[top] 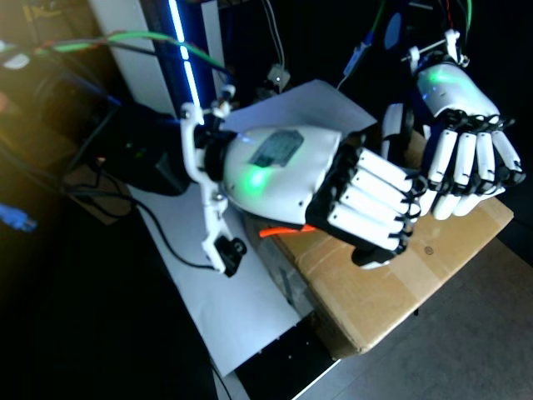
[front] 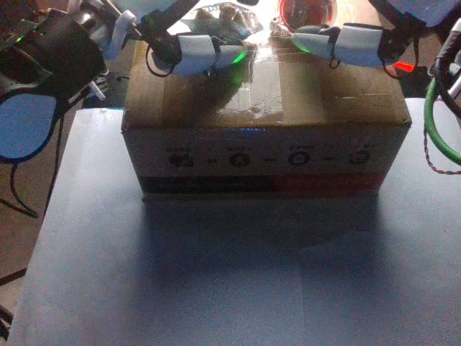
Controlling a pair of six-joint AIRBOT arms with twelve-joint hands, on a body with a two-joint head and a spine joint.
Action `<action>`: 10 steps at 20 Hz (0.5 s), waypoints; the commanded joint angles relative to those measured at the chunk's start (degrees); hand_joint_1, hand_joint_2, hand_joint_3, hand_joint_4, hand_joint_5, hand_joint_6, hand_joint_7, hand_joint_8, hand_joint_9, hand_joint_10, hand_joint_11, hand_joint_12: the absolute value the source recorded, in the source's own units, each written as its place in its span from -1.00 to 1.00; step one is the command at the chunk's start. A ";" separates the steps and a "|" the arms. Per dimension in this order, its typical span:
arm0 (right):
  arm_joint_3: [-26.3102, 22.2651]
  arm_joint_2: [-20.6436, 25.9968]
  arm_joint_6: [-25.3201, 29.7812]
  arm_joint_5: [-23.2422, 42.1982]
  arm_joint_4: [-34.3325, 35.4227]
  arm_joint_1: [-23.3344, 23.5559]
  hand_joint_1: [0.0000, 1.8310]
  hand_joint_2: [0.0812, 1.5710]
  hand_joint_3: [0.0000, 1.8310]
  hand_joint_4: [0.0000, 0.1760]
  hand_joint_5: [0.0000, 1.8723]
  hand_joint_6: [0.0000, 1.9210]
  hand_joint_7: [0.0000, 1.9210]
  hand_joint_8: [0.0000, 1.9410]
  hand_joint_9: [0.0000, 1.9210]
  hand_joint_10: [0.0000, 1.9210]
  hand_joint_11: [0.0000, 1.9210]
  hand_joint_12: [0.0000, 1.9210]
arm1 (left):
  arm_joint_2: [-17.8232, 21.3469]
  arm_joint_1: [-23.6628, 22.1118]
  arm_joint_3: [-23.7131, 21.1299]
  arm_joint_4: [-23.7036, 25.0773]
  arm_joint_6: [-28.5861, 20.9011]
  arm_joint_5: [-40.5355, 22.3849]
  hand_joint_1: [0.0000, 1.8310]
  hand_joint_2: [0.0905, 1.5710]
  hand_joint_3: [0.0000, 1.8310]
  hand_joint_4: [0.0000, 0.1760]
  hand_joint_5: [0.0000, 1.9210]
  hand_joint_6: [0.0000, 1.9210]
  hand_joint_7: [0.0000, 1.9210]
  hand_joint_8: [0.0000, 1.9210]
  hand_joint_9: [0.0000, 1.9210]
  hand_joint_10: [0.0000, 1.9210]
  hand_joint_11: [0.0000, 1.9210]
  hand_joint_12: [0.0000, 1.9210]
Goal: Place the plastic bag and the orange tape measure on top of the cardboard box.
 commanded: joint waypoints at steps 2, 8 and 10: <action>-0.69 0.45 0.35 -7.27 -0.86 0.74 -0.19 0.13 -1.00 -1.00 -0.46 -0.28 -0.48 0.17 -0.53 0.46 -0.62 0.82 | 0.81 -0.22 -0.96 1.31 0.04 7.14 -0.02 0.16 -1.00 -0.70 -0.55 -1.00 -0.60 -1.00 -0.79 -0.66 -1.00 0.33; -3.14 2.65 0.35 -8.05 -1.61 0.78 -0.27 0.03 -1.00 -1.00 -0.50 -0.49 -0.57 0.11 -0.57 0.45 -0.61 0.83 | 3.59 -0.16 -4.03 1.31 0.06 9.76 -0.14 0.10 -1.00 -0.84 -0.73 -1.00 -0.77 -1.00 -0.83 -0.89 -1.00 0.08; -3.49 3.08 0.35 -8.26 -1.66 0.81 -0.22 0.03 -1.00 -1.00 -0.53 -0.47 -0.59 0.02 -0.60 0.38 -0.61 0.83 | 3.86 -0.20 -4.37 1.31 0.07 10.36 -0.14 0.11 -1.00 -0.93 -0.73 -1.00 -0.80 -1.00 -0.84 -0.91 -1.00 0.13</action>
